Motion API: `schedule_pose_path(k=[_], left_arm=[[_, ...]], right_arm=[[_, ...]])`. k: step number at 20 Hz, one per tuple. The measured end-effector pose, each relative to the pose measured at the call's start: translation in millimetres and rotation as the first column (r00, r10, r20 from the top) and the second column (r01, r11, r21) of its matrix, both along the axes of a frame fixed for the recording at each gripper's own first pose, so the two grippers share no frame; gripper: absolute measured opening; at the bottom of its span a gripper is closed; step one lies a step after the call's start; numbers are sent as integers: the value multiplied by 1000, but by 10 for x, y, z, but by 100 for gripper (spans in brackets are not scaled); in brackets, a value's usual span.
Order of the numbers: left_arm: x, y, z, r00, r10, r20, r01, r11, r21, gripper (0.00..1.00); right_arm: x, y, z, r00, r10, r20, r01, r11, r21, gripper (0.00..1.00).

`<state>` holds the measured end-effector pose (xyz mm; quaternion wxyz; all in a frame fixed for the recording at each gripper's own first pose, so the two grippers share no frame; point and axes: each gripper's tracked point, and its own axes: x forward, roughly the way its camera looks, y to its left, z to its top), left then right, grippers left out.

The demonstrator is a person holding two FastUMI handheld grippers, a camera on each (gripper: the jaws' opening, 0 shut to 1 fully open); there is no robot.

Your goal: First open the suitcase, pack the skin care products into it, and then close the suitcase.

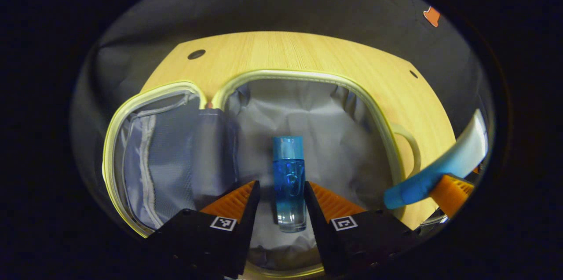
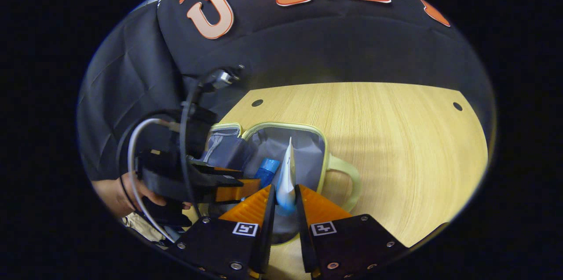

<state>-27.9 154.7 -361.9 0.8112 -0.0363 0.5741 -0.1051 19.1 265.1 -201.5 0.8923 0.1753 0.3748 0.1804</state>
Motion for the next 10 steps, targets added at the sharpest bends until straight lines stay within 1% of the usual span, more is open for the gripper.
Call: schedule_pose_path(k=[2,3,4,6,7,8,9,10], left_arm=[[33,114,212,997,16,72,-16,1000,-12,67],[62,196,311,994,22,106,-21,1000,-9,73],[77,293,388,990,25,138,-25,1000,-1,76],[106,522,571,980,38,195,-44,999,27,79],[107,663,666,976,51,214,-61,997,41,83],[82,779,733,972,66,227,-79,996,49,83],[55,888,769,968,88,235,-102,993,50,83],[29,1011,766,965,113,236,-129,990,52,83]], right_arm=[[30,80,-101,999,12,-34,-12,1000,8,30],[32,107,-153,998,22,-52,-21,1000,5,29],[40,139,-212,997,31,-75,-31,1000,3,30],[31,219,-331,992,47,-119,-47,999,0,30],[14,269,-384,987,55,-148,-55,998,0,30],[-1,299,-429,982,66,-177,-66,998,5,29],[-14,307,-483,976,70,-205,-71,997,4,25],[-28,312,-542,970,76,-233,-79,997,-5,29]])
